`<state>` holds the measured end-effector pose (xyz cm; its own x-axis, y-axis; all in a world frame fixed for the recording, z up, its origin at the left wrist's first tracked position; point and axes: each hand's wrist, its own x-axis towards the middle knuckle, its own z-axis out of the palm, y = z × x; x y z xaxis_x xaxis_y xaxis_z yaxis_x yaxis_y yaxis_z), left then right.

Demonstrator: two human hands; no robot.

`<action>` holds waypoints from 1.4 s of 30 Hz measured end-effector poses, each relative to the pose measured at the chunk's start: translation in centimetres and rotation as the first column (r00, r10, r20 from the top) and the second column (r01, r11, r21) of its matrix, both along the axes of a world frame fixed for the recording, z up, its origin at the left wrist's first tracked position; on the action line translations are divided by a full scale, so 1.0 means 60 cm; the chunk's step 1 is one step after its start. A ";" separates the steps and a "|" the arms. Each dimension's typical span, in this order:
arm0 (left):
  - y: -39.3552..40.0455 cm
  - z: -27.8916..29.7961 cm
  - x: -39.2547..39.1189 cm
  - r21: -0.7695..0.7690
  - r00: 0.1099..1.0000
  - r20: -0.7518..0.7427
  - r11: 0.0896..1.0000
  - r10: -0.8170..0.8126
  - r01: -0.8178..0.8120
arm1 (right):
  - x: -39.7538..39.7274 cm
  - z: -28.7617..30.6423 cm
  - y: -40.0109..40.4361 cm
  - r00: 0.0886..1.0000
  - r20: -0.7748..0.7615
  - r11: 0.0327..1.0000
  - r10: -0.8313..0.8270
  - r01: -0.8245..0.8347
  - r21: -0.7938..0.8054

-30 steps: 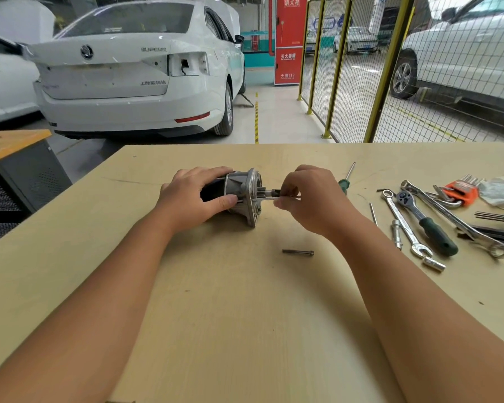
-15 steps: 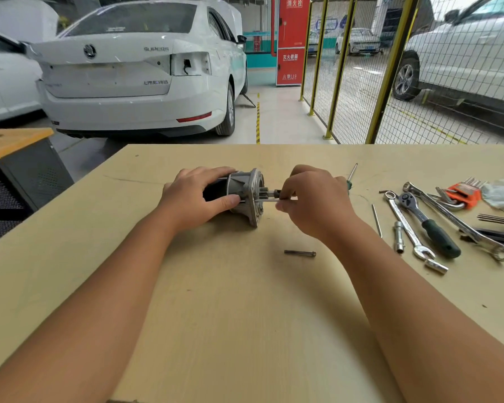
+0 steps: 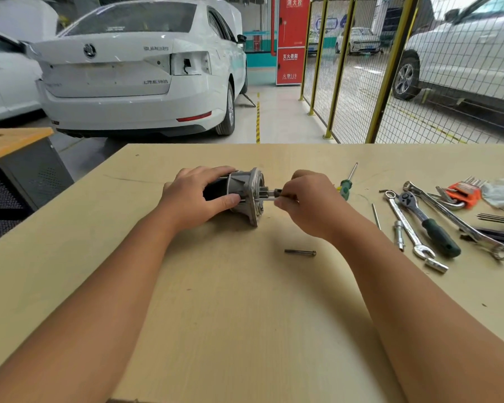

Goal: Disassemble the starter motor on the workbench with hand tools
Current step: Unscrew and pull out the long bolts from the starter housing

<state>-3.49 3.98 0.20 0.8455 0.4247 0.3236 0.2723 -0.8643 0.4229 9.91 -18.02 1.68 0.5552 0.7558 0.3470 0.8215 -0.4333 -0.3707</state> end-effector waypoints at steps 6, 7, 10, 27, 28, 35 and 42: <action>-0.001 0.001 0.000 -0.005 1.000 0.001 1.000 0.002 -0.002 | -0.012 0.003 0.002 0.968 0.191 0.985 -0.166 0.154 0.079; -0.001 0.001 0.000 -0.006 1.000 0.000 1.000 0.002 -0.002 | -0.014 0.003 0.003 0.964 0.196 0.983 -0.178 0.164 0.085; -0.002 0.001 -0.001 -0.010 1.000 -0.001 1.000 0.000 0.000 | -0.019 0.004 0.006 0.972 0.155 0.981 -0.177 0.162 0.104; -0.004 0.005 -0.005 -0.026 1.000 -0.021 0.999 -0.022 0.022 | -0.011 0.003 0.004 0.991 0.092 0.994 -0.101 0.098 0.041; -0.004 0.005 -0.005 -0.024 1.000 -0.018 0.999 -0.021 0.021 | -0.012 0.003 0.004 0.988 0.105 0.993 -0.111 0.106 0.059; 0.000 0.002 -0.001 -0.012 1.000 -0.010 1.000 -0.011 0.011 | -0.017 0.003 0.004 0.981 0.115 0.984 -0.155 0.142 0.110; 0.002 0.001 0.002 -0.038 1.000 0.002 0.999 -0.005 0.005 | -0.007 0.000 -0.004 0.996 -0.048 0.997 -0.075 0.076 0.024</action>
<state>-3.37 4.10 0.28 0.8471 0.4328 0.3083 0.2676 -0.8487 0.4562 9.49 -18.23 1.68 0.6267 0.7021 0.3381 0.7681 -0.4832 -0.4202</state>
